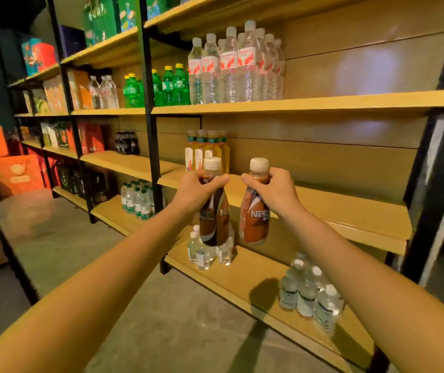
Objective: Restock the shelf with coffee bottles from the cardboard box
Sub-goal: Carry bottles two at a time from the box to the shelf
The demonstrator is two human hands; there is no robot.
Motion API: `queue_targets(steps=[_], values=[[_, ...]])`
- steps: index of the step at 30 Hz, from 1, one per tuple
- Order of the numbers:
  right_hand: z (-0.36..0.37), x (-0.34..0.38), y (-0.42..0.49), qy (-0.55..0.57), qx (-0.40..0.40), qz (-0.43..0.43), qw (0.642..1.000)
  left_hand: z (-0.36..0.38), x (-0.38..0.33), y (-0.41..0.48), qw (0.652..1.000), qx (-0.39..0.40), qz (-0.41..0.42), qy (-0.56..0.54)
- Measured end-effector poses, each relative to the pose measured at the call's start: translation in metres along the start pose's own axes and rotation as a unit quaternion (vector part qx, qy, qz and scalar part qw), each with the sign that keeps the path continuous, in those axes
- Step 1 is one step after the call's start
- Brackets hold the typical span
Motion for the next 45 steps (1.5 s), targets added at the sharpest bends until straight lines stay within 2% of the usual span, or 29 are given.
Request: queue_targets(steps=[9,18,21,31,40,43,45], values=[[0.015,-0.056,0.085,-0.080,-0.103,0.026,0.991,0.093,0.047,0.112,0.994,0.099,0.032,-0.036],[0.051,-0.098,0.152,-0.149,-0.219,0.074,0.961,0.161,0.093,0.215,0.970,0.222,0.053,-0.085],[0.067,-0.105,0.173,-0.160,-0.244,0.081,0.953,0.174,0.107,0.245,0.967,0.234,0.052,-0.081],[0.132,-0.135,0.229,-0.162,-0.253,0.069,0.951,0.190,0.145,0.311,0.965,0.243,0.057,-0.082],[0.149,-0.146,0.238,-0.169,-0.295,0.059,0.939,0.198,0.163,0.325,0.945,0.309,0.033,-0.097],[0.150,-0.152,0.232,-0.130,-0.253,0.084,0.955,0.195,0.176,0.316,0.955,0.274,0.031,-0.113],[0.149,-0.159,0.219,-0.090,-0.221,0.114,0.964,0.192,0.194,0.302,0.971,0.218,0.026,-0.100]])
Point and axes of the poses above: each hand's wrist, its own y-axis towards the middle knuckle, its own z-axis out of the palm, x = y × z, the point moved 4 cm from there along y, towards the middle knuckle, and after that the axes turned 15 degrees about -x, right-handed, at the moved point
